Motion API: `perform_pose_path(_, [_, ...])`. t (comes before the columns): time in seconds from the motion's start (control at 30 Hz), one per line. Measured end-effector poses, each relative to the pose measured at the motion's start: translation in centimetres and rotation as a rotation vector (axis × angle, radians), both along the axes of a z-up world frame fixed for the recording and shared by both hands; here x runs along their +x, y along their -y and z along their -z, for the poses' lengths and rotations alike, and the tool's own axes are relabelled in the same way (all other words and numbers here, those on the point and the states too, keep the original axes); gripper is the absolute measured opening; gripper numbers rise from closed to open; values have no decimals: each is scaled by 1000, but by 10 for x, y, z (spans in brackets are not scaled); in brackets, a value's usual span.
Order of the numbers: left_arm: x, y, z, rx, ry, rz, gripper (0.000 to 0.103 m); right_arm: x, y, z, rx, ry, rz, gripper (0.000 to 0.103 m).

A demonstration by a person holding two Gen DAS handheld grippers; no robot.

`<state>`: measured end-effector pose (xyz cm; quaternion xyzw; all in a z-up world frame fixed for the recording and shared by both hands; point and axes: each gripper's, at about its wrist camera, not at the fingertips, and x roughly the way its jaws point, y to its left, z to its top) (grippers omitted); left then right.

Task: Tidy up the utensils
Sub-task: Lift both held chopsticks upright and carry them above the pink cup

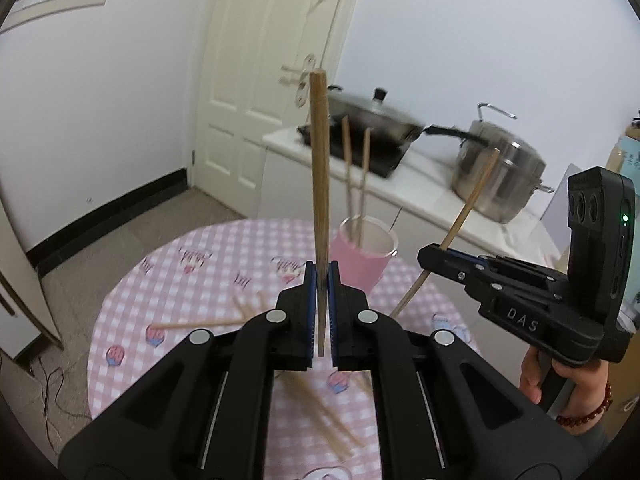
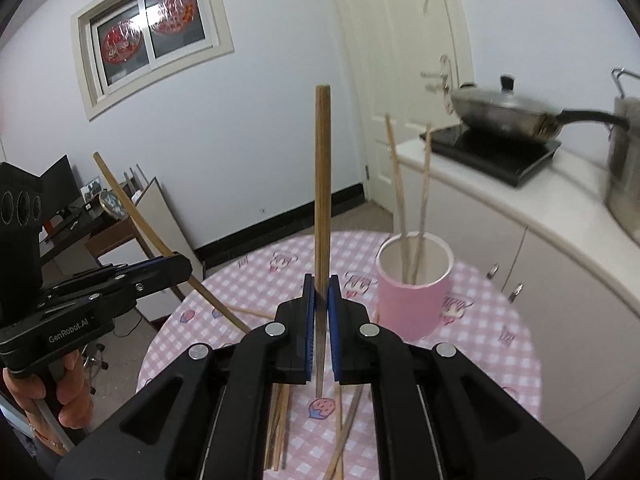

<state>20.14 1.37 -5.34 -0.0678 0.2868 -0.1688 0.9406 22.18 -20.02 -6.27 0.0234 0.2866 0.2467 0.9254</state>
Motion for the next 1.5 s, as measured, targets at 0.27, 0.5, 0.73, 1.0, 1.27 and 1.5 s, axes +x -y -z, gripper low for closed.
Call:
perform_pose_path(0.27, [10,26,-38,-40,99,9,6,-2,15,-38,-34,134,67,5])
perform_pose_path(0.5, [33,48,-61,-53,198,-1,6,19,21,-51,-58,229,126,5])
perform_pose_path(0.73, [71,70,-49,-45,220,-6,6,40,24,-44,-57,283,170,5])
perform_pose_path(1.0, [100,84,-14,-17,203,-6,6,60,29,-18,-57,252,183,5])
perform_pose_path(1.27, [115,84,10,-9,148,-4,6,65,31,-2,-56,207,188,5])
perform_pose_path(1.5, [115,86,21,10,118,9,6,67,34,8,-49,174,190,5])
